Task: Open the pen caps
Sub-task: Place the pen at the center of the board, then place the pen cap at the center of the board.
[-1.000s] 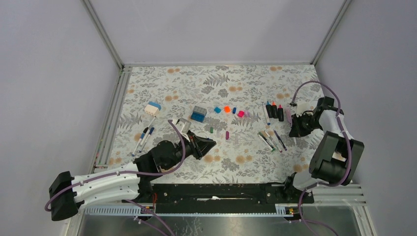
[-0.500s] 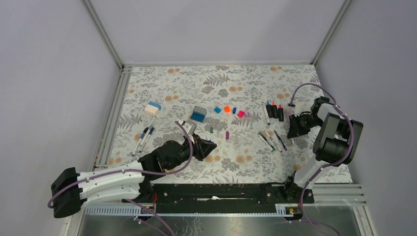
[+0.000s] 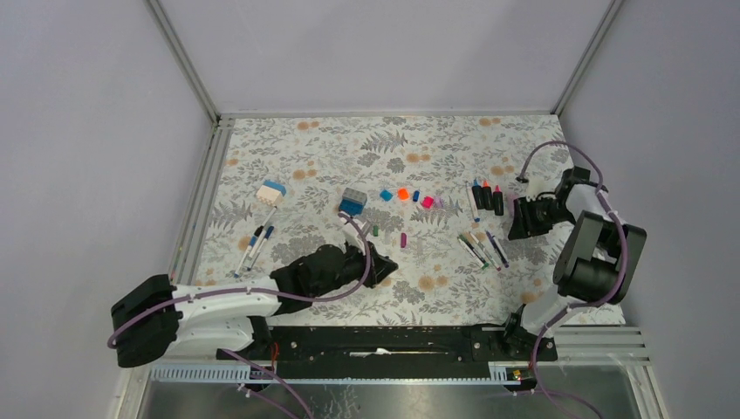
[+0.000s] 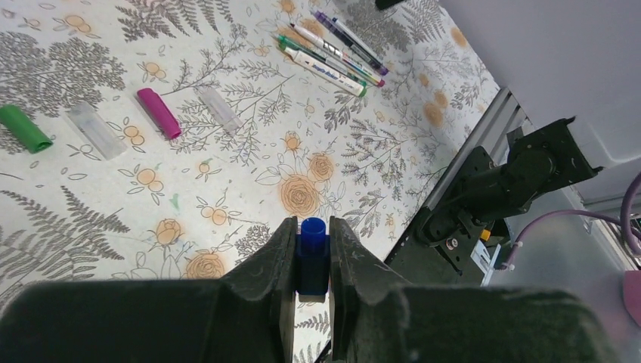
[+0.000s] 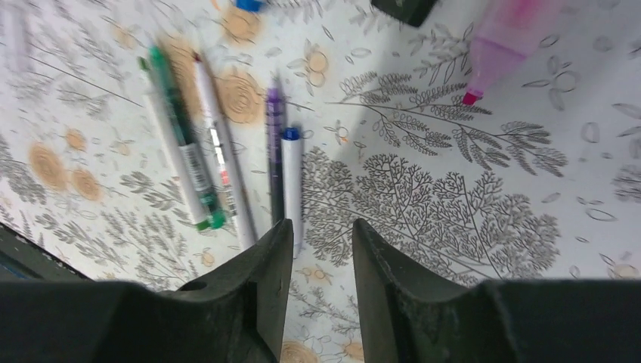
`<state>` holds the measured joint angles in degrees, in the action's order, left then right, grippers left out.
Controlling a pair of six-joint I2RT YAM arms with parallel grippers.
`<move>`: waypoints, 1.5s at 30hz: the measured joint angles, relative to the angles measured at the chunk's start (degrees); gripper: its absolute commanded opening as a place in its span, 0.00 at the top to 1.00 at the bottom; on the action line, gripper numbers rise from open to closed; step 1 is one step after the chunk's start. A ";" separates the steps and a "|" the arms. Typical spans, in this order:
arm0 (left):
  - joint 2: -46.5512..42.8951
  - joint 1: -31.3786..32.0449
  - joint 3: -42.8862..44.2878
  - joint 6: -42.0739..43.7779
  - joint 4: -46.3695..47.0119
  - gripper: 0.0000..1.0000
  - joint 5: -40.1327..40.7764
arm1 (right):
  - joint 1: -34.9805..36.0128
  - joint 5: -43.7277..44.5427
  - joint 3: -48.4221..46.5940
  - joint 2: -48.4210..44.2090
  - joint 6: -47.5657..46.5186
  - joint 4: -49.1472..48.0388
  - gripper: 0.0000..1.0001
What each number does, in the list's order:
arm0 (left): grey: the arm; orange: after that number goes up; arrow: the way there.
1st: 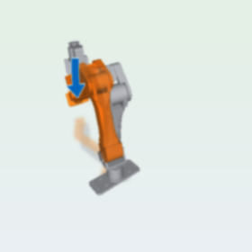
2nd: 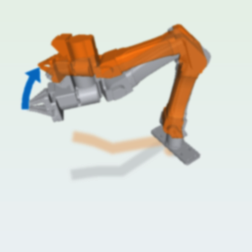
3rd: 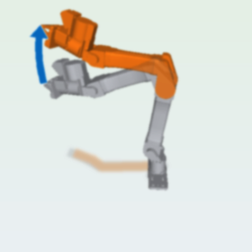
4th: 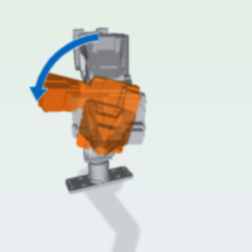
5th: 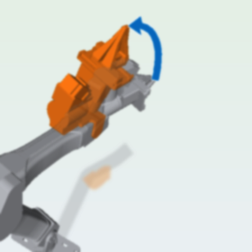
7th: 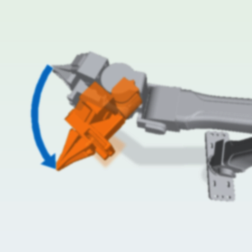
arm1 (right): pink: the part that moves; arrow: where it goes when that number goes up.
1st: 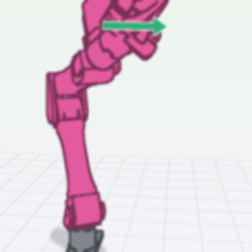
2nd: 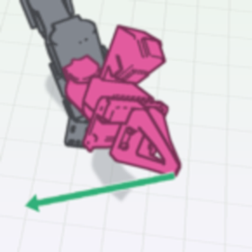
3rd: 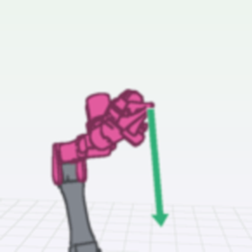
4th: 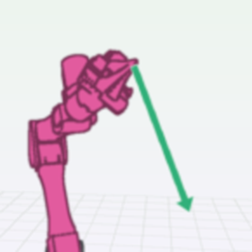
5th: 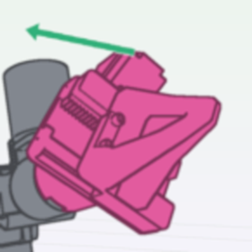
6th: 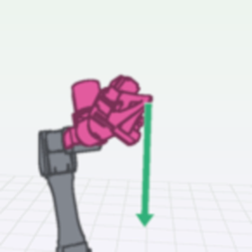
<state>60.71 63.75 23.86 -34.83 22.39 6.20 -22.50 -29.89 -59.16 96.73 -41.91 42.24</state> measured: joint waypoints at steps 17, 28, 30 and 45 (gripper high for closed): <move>35.60 0.00 38.14 -2.51 -24.83 1.00 5.99 | -0.02 -25.11 13.38 -30.88 18.10 -11.08 0.47; 59.87 -1.03 63.67 -4.11 -47.34 0.96 11.54 | -0.79 -24.57 13.49 -31.82 22.62 -14.49 0.46; 61.11 -1.62 65.05 -4.26 -49.11 0.90 11.82 | -1.09 -24.59 13.49 -32.65 22.88 -14.58 0.46; 61.53 -4.94 66.51 -5.05 -51.47 0.44 11.37 | -2.29 -23.61 13.49 -33.42 23.30 -14.73 0.45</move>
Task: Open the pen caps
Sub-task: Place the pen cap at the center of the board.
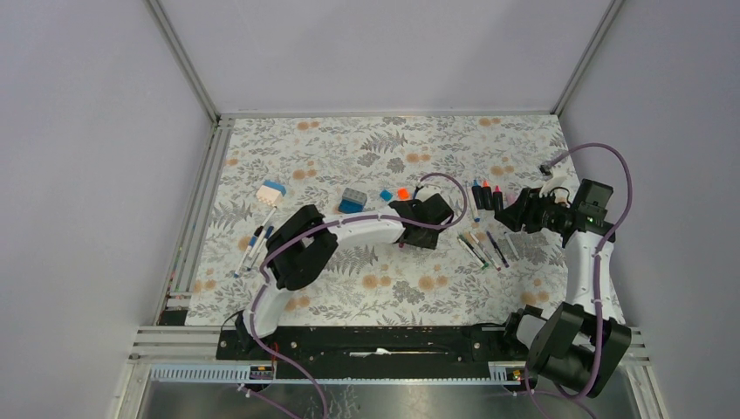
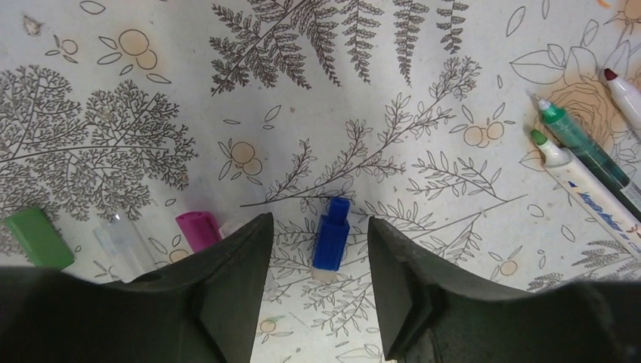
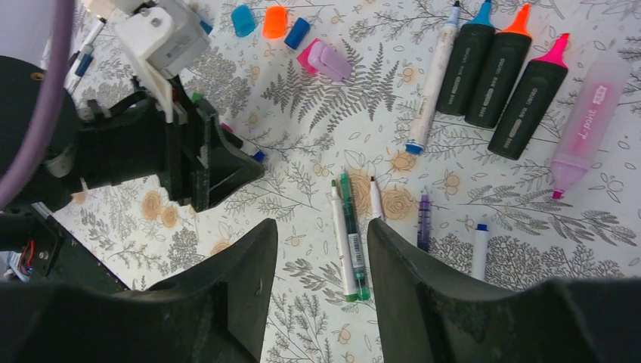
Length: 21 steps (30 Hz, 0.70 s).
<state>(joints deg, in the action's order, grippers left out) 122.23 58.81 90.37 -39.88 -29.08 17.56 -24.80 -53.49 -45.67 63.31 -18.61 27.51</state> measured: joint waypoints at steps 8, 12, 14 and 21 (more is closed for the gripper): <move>-15.10 0.07 -9.90 2.64 4.26 0.37 -0.11 | -1.92 2.95 0.26 0.94 -1.11 -0.04 0.46; -33.18 0.07 -21.14 6.54 12.20 0.18 0.52 | -2.86 5.14 0.46 3.50 -1.73 -0.31 0.45; -41.40 0.04 -26.86 8.11 16.28 0.05 1.70 | -3.34 6.51 0.76 4.48 -1.95 -0.63 0.45; -63.04 -5.11 -49.90 10.10 25.14 0.01 2.12 | -4.09 4.61 1.64 5.49 -6.88 0.37 0.39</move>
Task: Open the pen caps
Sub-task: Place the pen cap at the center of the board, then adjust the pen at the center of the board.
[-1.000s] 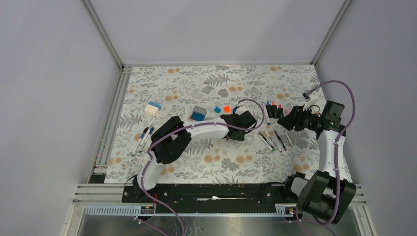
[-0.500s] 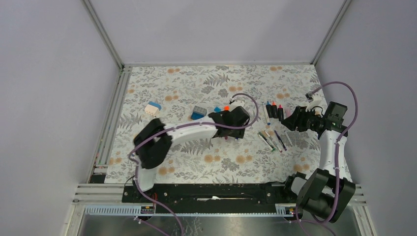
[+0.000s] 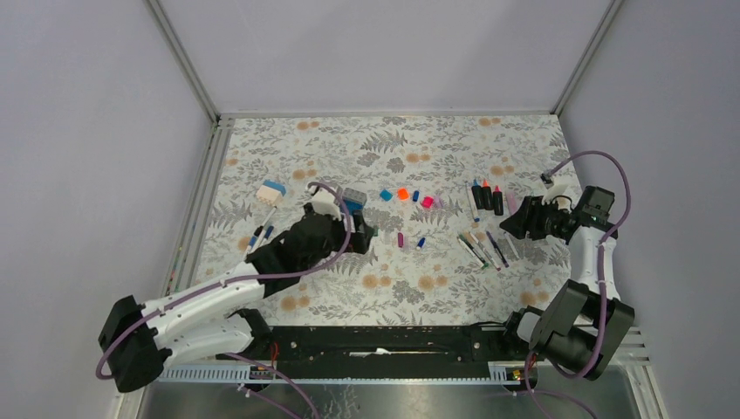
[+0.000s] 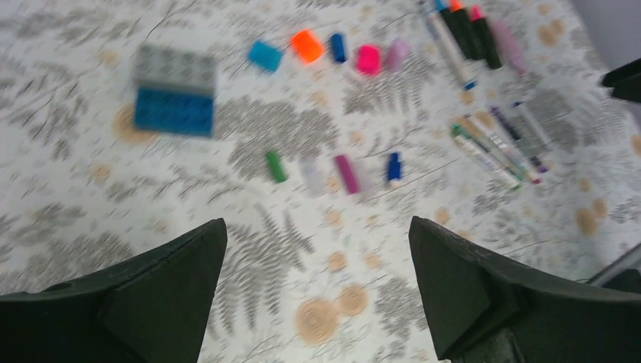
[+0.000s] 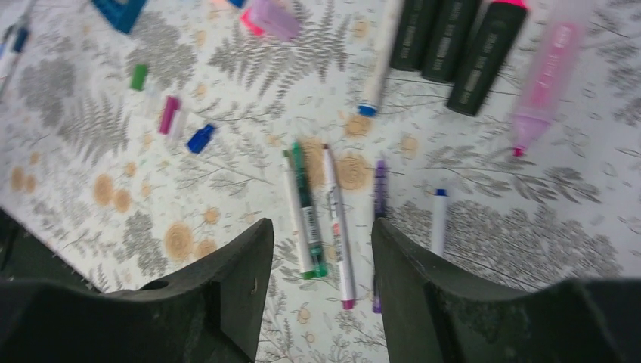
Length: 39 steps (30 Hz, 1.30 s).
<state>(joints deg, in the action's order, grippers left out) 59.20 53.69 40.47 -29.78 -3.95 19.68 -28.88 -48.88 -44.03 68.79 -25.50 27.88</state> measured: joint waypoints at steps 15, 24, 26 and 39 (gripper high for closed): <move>-5.49 -18.08 -5.20 0.04 -12.66 0.01 -2.40 | -0.02 -14.88 1.53 -4.04 -4.31 2.03 0.12; -0.28 -30.38 -2.95 6.32 -18.40 0.02 -1.25 | 0.00 -15.72 2.27 -5.55 -3.02 1.03 0.12; 2.34 -34.42 -0.85 8.37 -19.54 0.05 -1.68 | 0.04 -15.63 2.10 -5.66 -3.78 2.03 0.12; 9.64 -47.76 3.72 25.51 -14.91 0.08 -6.99 | 0.70 -16.00 -0.17 -7.50 -6.27 6.56 0.12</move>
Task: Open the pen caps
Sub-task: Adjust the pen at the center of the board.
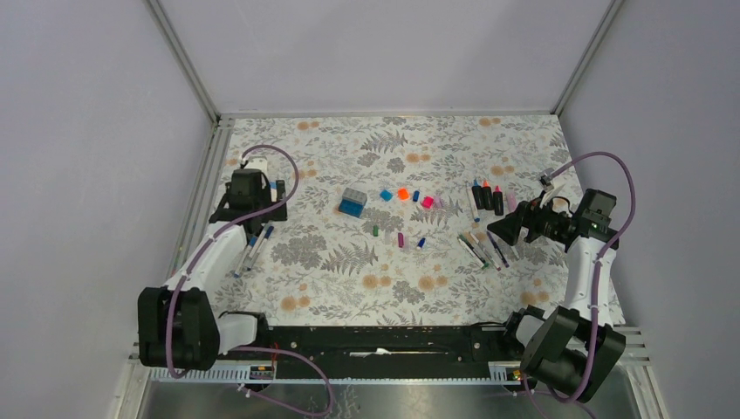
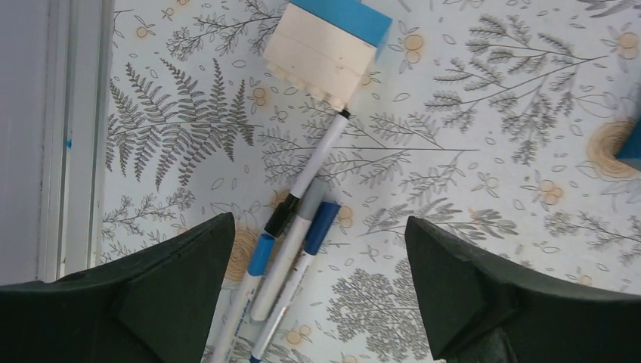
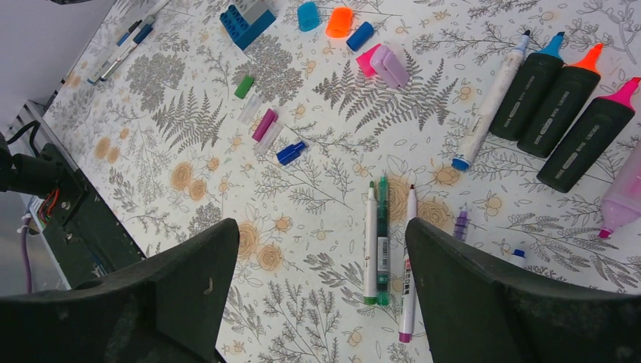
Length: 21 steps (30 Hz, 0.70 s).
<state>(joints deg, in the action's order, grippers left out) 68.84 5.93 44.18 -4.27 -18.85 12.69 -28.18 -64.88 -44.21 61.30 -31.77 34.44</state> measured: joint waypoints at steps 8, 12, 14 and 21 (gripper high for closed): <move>7.32 -5.86 -0.90 3.37 4.33 0.22 -6.60 | 0.13 -0.33 0.00 0.00 -0.52 1.05 0.12; 9.77 -7.52 -1.14 3.41 4.39 0.25 -7.58 | 0.13 -0.33 0.00 0.00 -0.55 1.07 0.12; 9.77 -8.98 -1.31 3.04 4.44 0.27 -7.91 | 0.13 -0.33 0.00 0.02 -0.55 1.07 0.12; 9.77 -12.28 -1.03 0.15 3.65 0.33 -12.31 | 0.17 -0.33 0.00 0.02 -0.61 1.16 0.12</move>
<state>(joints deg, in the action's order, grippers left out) 78.61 -6.35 43.16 -4.12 -15.20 0.38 -28.01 -65.21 -44.21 61.32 -32.38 35.59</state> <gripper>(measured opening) 0.691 0.878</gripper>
